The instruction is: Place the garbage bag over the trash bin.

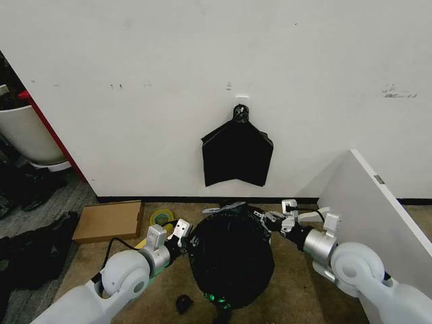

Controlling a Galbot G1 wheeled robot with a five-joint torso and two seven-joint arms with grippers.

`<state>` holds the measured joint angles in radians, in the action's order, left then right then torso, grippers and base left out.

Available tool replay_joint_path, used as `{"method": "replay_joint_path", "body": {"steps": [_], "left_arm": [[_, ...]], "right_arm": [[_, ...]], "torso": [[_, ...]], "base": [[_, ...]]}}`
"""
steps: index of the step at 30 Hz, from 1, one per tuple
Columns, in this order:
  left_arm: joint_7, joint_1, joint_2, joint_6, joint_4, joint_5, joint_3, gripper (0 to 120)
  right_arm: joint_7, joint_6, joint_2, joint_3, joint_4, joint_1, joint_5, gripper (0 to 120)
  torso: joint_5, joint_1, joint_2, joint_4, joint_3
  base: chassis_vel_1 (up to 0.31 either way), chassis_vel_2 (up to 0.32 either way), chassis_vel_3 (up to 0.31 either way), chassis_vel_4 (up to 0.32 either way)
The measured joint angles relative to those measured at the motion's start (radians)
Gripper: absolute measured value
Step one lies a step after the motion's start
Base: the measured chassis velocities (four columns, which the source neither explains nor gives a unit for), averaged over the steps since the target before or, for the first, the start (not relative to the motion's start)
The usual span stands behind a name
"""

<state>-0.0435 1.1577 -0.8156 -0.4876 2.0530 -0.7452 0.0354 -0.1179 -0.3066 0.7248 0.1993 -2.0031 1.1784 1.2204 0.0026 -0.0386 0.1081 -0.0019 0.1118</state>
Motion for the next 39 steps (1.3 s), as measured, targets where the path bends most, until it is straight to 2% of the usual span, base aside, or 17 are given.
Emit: {"method": "replay_joint_path", "body": {"steps": [13, 21, 24, 27, 30, 31, 32, 34, 35, 39], "left_arm": [[0.001, 0.012, -0.009, 0.036, 0.011, 0.001, 0.020, 0], [0.000, 0.007, -0.015, 0.045, 0.006, 0.001, 0.018, 0], [-0.005, 0.009, -0.017, 0.051, 0.003, -0.001, 0.023, 0], [-0.006, 0.008, -0.019, 0.059, 0.003, -0.003, 0.024, 0], [-0.010, 0.003, -0.022, 0.062, 0.003, -0.006, 0.026, 0], [-0.010, 0.003, -0.023, 0.062, 0.002, -0.007, 0.027, 0], [-0.012, 0.003, -0.023, 0.062, 0.001, -0.009, 0.028, 0], [-0.015, 0.003, -0.024, 0.062, -0.001, -0.012, 0.029, 0], [-0.024, 0.003, -0.025, 0.057, -0.004, -0.022, 0.031, 0], [-0.126, -0.018, -0.051, -0.009, -0.015, -0.179, 0.051, 0]], "right_arm": [[-0.032, 0.008, -0.012, -0.069, 0.152, -0.079, -0.101, 0], [-0.034, 0.012, -0.006, -0.065, 0.158, -0.070, -0.111, 0], [-0.040, 0.006, -0.014, -0.046, 0.143, -0.044, -0.103, 4], [-0.048, 0.002, -0.021, -0.036, 0.134, -0.027, -0.102, 15], [-0.046, 0.005, -0.018, -0.018, 0.140, -0.020, -0.084, 30], [-0.045, 0.008, -0.016, -0.012, 0.143, -0.019, -0.076, 30], [-0.043, 0.015, -0.012, -0.002, 0.148, -0.016, -0.061, 36], [-0.038, 0.023, -0.007, 0.010, 0.153, -0.013, -0.049, 39], [-0.030, 0.032, 0.002, 0.026, 0.158, -0.011, -0.036, 47], [0.062, 0.055, 0.052, 0.128, 0.163, 0.008, 0.015, 63]], "torso": [[0.0002, 0.000, 0.000, 0.0000, 0.000], [0.0001, 0.000, 0.000, 0.0000, 0.000], [0.0000, 0.000, 0.000, 0.0000, 0.000], [0.0000, 0.000, 0.000, -0.0002, 0.000], [0.0000, 0.000, 0.000, 0.0000, 0.000], [0.0000, 0.000, 0.000, 0.0000, 0.000], [0.0000, 0.000, 0.000, -0.0001, 0.000], [0.0000, 0.000, 0.000, -0.0001, 0.000], [0.0001, 0.000, 0.000, 0.0000, 0.000], [0.0000, 0.000, 0.000, 0.0003, 0.000]], "base": [[0.000, 0.000, 0.000, 0.000], [0.000, 0.000, 0.000, 0.000], [0.000, 0.000, 0.000, 0.000], [0.000, 0.000, 0.000, 0.000], [0.000, 0.000, 0.000, 0.000], [0.000, 0.000, 0.000, 0.000], [0.000, 0.000, 0.000, 0.000], [0.000, 0.000, 0.000, 0.000], [0.000, 0.000, 0.000, 0.000], [0.000, 0.000, 0.000, 0.000]]}}
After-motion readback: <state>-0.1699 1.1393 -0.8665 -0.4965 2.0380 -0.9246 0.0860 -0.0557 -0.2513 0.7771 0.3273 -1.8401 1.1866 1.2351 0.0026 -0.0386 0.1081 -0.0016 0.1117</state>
